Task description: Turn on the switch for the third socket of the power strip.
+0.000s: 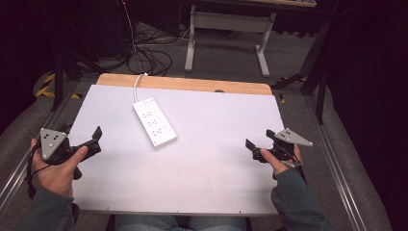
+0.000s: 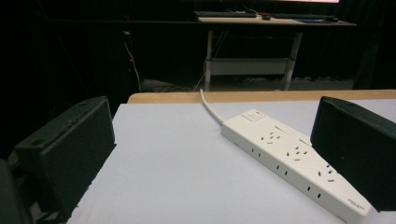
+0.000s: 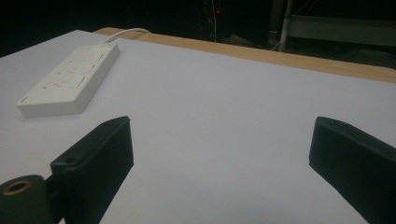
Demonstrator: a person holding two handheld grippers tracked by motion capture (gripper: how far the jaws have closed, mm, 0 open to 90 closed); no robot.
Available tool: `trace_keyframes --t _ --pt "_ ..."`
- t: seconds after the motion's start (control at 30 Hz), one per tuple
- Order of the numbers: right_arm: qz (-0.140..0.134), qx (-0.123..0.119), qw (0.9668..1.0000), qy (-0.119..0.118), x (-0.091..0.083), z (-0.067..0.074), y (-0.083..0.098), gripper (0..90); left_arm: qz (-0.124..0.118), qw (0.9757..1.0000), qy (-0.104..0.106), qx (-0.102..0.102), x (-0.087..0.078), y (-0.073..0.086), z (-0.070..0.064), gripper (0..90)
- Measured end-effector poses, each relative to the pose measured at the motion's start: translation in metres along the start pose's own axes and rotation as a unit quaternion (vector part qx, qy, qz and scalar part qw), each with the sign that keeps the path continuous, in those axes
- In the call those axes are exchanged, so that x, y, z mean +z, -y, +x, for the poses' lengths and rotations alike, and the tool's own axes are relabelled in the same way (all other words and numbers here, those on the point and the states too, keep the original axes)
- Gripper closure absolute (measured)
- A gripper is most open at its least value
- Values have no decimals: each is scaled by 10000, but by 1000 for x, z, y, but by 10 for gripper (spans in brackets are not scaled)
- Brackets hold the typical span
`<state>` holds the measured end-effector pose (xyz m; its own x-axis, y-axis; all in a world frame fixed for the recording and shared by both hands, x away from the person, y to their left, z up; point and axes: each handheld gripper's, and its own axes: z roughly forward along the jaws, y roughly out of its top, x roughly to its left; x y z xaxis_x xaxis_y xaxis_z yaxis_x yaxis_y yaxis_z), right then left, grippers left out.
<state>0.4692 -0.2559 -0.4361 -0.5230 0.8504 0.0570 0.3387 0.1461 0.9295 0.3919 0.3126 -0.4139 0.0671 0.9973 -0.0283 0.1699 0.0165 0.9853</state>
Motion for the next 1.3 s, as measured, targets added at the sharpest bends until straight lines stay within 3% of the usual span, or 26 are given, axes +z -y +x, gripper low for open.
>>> trace_keyframes --t 0.23,0.5,0.77,0.83,1.1,1.3 --pt "33 29 10000 53 -3 -2 2 70 32 10000 11 -4 3 -1 -1 5" --pt "51 30 10000 79 -4 -3 3 71 -25 9998 -163 -53 4 -2 1 50" --pt "57 64 9999 58 -4 -3 3 72 -101 9999 -88 -50 3 -4 2 239" --pt "86 75 9999 60 -4 -3 3 78 -113 9999 -116 -19 1 -5 3 327" --pt "94 90 9999 102 -4 -3 3 78 -29 9994 -156 -321 1 -3 9 547" --pt "108 55 9999 99 -4 -3 3 78 -33 9996 -147 -249 0 -3 11 704"
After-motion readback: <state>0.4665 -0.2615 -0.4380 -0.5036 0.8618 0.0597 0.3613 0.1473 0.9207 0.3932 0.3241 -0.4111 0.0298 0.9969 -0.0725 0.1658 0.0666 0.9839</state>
